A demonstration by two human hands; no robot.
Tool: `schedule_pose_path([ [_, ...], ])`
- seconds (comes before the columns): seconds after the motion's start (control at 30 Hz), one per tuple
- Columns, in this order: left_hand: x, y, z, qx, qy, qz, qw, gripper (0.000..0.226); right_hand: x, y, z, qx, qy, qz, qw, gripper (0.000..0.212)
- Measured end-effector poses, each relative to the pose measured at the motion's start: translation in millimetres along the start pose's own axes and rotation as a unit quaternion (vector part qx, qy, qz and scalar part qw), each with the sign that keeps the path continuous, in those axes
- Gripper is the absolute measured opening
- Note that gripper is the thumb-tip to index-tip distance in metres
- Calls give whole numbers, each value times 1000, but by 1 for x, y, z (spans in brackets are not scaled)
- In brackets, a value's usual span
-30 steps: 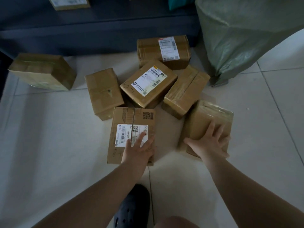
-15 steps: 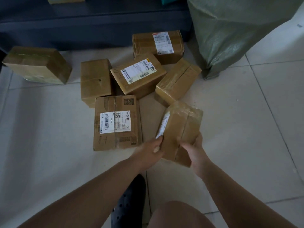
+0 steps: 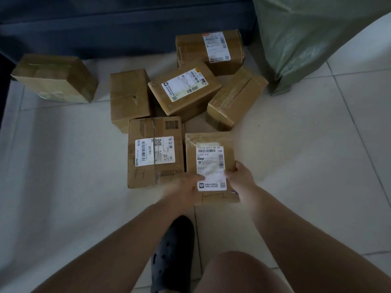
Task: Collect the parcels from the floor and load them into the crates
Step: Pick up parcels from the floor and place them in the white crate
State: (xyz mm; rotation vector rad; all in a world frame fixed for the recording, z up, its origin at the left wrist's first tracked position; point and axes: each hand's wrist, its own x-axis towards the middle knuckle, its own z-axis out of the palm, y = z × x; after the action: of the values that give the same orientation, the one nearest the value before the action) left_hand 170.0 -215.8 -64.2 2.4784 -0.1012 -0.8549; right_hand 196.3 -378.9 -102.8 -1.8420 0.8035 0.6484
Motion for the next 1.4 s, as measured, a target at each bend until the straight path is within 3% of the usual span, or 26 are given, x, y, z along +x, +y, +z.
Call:
schedule_pose_path([
  [0.13,6,-22,-18,-61,102,-70,990,35,0,0,-5,-13,-23,-10,1000,31],
  [0.37,12,-9,-18,-113,98,-87,985,35,7,-6,-2,-10,-19,-1,1000,32],
  [0.47,16,5,-9,-156,93,-132,974,38,5,-5,-6,11,-42,44,998,39],
  [0.57,21,22,-1,-251,65,-189,947,59,-8,1,-10,100,-91,67,989,37],
  [0.63,22,32,-7,-285,63,-204,935,66,-18,0,-13,100,-74,19,992,32],
  [0.7,20,41,-22,-288,108,-177,935,64,-28,-13,-18,83,-24,-30,996,23],
  [0.8,11,47,-51,-290,177,-126,932,56,-44,-41,-28,81,13,-82,993,34],
  [0.93,-12,27,-92,-297,302,-112,899,50,-70,-83,-12,28,-18,-185,982,40],
  [1.1,-23,-36,-109,-334,368,-147,855,38,-77,-105,41,-88,-111,-182,973,43],
  [1.23,-22,-79,-107,-438,340,-214,804,28,-63,-103,59,-75,-81,-179,978,44],
  [1.3,-22,-98,-104,-507,309,-238,768,28,-45,-101,62,-30,-69,-150,986,35],
  [1.33,-22,-105,-102,-540,278,-251,754,31,-37,-97,65,-6,-88,-116,989,40],
  [1.4,-20,-117,-95,-546,172,-260,778,35,-24,-88,70,54,-140,-37,988,66],
])
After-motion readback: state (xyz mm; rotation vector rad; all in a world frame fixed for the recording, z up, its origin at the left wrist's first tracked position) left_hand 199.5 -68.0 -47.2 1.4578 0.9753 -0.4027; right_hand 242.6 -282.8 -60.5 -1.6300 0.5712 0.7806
